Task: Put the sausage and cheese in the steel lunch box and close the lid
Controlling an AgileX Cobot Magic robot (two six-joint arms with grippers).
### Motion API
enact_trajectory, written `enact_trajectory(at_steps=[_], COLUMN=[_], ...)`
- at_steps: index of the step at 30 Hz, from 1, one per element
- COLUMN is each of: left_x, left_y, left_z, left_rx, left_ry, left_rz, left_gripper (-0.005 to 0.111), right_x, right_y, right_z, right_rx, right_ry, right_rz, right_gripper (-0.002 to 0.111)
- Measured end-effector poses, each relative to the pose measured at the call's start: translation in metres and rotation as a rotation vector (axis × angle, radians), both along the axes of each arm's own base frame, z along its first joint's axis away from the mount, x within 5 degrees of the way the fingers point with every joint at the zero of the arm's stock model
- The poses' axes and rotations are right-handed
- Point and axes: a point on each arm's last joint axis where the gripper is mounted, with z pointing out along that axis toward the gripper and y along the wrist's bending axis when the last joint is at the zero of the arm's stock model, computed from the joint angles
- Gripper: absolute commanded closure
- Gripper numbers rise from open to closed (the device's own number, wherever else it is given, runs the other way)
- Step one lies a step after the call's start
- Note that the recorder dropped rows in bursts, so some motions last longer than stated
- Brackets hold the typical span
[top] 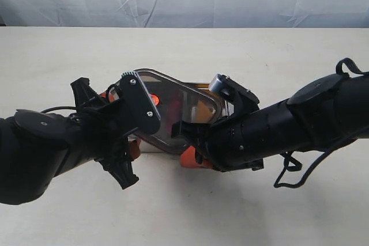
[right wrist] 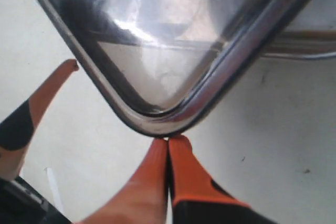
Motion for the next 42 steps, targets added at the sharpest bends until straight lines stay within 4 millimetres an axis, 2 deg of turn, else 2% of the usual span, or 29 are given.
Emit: enact_trajectory(at_steps=[10, 16, 18, 23, 26, 31, 34, 41, 42], left_x=[0.003, 0.006, 0.008, 0.023, 0.030, 0.033, 0.042, 0.072, 0.080], left_y=[0.007, 0.013, 0.016, 0.030, 0.039, 0.041, 0.050, 0.085, 0.098], left_z=[0.003, 0.024, 0.034, 0.053, 0.057, 0.058, 0.061, 0.065, 0.064], left_rx=[0.048, 0.024, 0.020, 0.003, -0.018, -0.039, -0.076, -0.288, -0.367], left_ry=[-0.047, -0.120, -0.159, -0.221, -0.229, -0.225, -0.220, -0.173, -0.144], left_rz=[0.062, 0.115, 0.149, 0.261, 0.316, 0.334, 0.382, 0.552, 0.577], left_gripper=[0.048, 0.054, 0.060, 0.092, 0.106, 0.107, 0.107, 0.107, 0.107], right_x=[0.003, 0.006, 0.007, 0.004, 0.003, 0.005, 0.006, 0.005, 0.005], right_y=[-0.002, -0.007, -0.010, -0.016, -0.018, -0.022, -0.023, -0.026, -0.026], right_z=[-0.001, 0.013, 0.024, 0.050, 0.056, 0.054, 0.054, 0.062, 0.063], right_rx=[-0.029, -0.044, -0.036, 0.004, 0.010, -0.021, -0.034, -0.029, -0.028], right_ry=[-0.036, -0.145, -0.201, -0.304, -0.329, -0.337, -0.350, -0.394, -0.400], right_rz=[-0.016, -0.018, -0.027, -0.039, -0.037, -0.067, -0.077, -0.069, -0.067], right_gripper=[0.108, 0.108, 0.108, 0.108, 0.108, 0.108, 0.108, 0.108, 0.108])
